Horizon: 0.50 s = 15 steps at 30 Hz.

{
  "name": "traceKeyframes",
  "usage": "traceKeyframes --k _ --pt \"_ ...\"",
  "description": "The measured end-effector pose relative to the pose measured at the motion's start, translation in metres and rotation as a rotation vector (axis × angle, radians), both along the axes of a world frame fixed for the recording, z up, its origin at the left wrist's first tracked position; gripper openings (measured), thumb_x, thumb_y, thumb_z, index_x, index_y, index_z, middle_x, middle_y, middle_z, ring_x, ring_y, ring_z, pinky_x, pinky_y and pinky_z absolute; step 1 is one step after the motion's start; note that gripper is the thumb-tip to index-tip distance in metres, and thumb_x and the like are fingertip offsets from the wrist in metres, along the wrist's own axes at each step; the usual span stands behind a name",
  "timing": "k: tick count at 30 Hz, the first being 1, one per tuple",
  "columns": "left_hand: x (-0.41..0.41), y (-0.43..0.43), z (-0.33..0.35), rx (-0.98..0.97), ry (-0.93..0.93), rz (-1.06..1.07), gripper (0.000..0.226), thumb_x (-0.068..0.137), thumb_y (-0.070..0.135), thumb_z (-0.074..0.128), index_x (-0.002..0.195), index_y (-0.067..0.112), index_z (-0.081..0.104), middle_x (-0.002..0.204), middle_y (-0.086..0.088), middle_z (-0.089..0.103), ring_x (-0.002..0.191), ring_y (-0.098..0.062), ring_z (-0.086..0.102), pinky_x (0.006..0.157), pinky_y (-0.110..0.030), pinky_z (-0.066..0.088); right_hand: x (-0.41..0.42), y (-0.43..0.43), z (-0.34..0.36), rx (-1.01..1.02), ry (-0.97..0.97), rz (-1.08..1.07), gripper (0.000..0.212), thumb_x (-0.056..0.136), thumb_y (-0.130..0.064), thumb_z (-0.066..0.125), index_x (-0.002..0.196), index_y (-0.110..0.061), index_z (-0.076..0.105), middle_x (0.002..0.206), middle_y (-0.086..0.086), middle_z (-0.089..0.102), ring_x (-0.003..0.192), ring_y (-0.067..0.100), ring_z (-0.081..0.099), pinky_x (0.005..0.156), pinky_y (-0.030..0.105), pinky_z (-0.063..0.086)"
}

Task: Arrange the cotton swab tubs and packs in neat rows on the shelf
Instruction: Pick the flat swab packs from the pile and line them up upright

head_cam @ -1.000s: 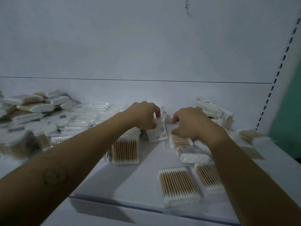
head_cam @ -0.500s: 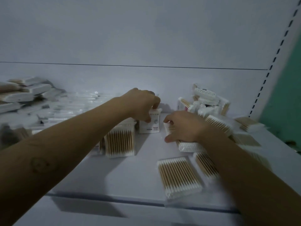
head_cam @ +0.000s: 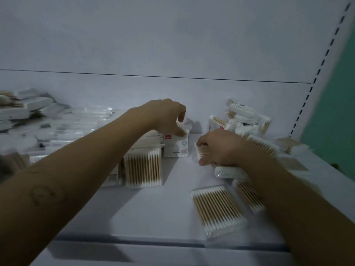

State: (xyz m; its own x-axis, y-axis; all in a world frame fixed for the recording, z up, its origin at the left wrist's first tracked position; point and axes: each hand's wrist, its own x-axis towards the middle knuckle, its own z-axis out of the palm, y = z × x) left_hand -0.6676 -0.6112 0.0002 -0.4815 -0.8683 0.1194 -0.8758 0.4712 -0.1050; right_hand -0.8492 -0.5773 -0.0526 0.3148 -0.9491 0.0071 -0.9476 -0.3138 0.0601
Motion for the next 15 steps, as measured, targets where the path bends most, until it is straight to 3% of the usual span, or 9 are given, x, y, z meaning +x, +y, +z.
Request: traceKeyframes --k 4,7,11,13,15 --pt "0.012 0.005 0.003 0.000 0.148 -0.001 0.036 0.087 0.045 0.067 0.114 0.023 0.058 0.112 0.006 0.062 0.098 -0.015 0.055 0.091 -0.038 0.047 0.000 -0.001 0.002 -0.118 -0.048 0.007 0.036 0.088 -0.037 0.059 0.119 -0.020 0.064 0.115 0.002 0.066 0.105 0.021 0.059 0.088 0.033 0.049" --pt "0.014 0.011 0.001 -0.074 0.206 0.002 0.036 0.088 0.045 0.064 0.119 0.027 0.057 0.115 0.009 0.062 0.105 -0.014 0.056 0.096 -0.040 0.044 -0.009 -0.001 0.003 -0.339 -0.427 0.015 0.026 0.088 -0.025 0.056 0.105 -0.012 0.070 0.089 0.003 0.070 0.083 0.021 0.063 0.075 0.034 0.051" --pt "0.005 0.028 0.002 -0.177 0.425 -0.013 0.045 0.089 0.044 0.065 0.128 0.028 0.052 0.123 0.008 0.059 0.112 -0.014 0.055 0.101 -0.044 0.041 -0.014 0.007 0.019 -0.431 -0.999 -0.016 0.018 0.089 -0.016 0.061 0.099 -0.024 0.073 0.080 -0.009 0.069 0.072 0.006 0.062 0.065 0.014 0.048" --pt "-0.002 0.036 0.000 -0.198 0.485 -0.014 0.051 0.088 0.047 0.064 0.133 0.029 0.048 0.129 0.006 0.056 0.114 -0.015 0.055 0.102 -0.045 0.040 -0.015 0.006 0.024 -0.372 -1.164 -0.042 0.012 0.088 -0.016 0.060 0.085 -0.014 0.071 0.073 -0.003 0.066 0.067 0.010 0.059 0.064 0.024 0.048" --pt "-0.007 0.040 -0.003 -0.227 0.508 -0.002 0.056 0.088 0.051 0.062 0.137 0.030 0.045 0.132 0.006 0.054 0.116 -0.015 0.054 0.104 -0.042 0.035 -0.015 0.007 0.026 -0.310 -1.281 -0.076 0.022 0.086 -0.017 0.057 0.078 0.002 0.065 0.068 0.008 0.059 0.063 0.017 0.054 0.061 0.032 0.045"
